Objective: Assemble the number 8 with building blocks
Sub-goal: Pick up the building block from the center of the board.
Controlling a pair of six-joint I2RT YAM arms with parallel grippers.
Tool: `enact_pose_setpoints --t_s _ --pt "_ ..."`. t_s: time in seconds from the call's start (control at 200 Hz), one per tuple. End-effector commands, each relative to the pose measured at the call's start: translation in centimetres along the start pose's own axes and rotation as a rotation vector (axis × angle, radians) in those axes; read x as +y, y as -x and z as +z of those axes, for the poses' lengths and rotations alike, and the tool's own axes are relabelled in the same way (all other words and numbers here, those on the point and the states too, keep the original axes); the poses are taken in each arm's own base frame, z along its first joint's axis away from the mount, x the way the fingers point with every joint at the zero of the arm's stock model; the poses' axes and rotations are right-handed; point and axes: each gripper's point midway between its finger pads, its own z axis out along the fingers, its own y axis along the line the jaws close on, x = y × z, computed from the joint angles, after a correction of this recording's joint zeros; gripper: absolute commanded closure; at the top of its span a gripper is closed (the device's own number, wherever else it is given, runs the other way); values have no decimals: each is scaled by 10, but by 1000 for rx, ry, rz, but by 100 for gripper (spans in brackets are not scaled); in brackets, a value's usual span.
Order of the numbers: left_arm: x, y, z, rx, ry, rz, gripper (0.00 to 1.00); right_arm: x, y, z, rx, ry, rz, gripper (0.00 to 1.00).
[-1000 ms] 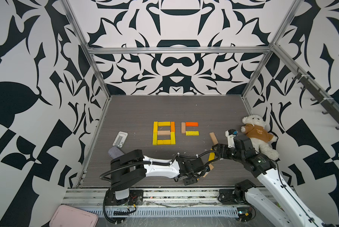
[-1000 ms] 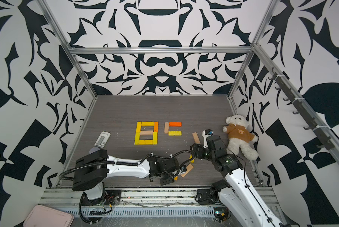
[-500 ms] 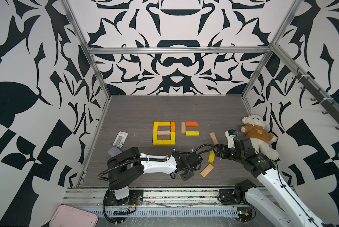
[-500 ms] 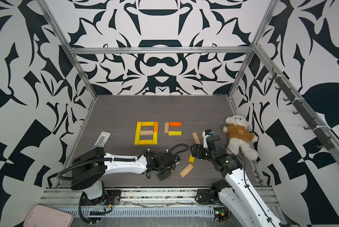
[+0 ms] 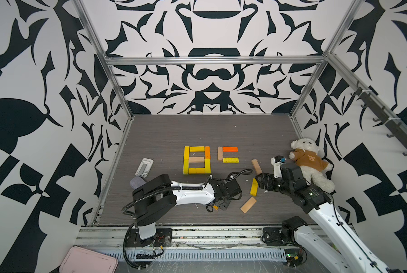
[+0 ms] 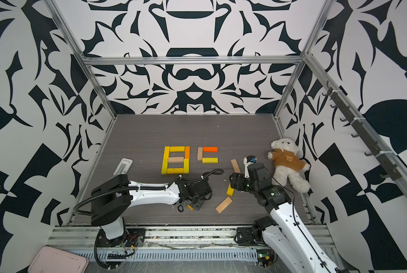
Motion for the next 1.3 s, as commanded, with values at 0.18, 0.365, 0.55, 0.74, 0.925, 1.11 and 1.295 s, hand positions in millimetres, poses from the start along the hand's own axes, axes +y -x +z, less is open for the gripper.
enact_pose_setpoints --t_s 0.18,0.365,0.55,0.74,0.925,1.11,1.295 --pt "3 -40 -6 63 -31 60 47 0 5 -3 -27 -5 7 17" --pt "3 -40 -4 46 -41 75 55 -1 5 -3 -29 -8 8 17" --pt "3 -33 -2 49 -15 43 64 -1 5 -4 -31 -13 10 17" --pt "17 -14 -7 28 44 -100 70 -2 6 -6 -44 -15 15 18" --pt "30 16 -14 -36 52 -245 72 -4 8 -8 -58 -25 17 18" --pt "30 48 -19 -91 21 -325 71 -4 10 -9 -68 -31 20 18" --pt "39 71 -18 -98 16 -415 70 -6 11 -9 -72 -39 32 19"
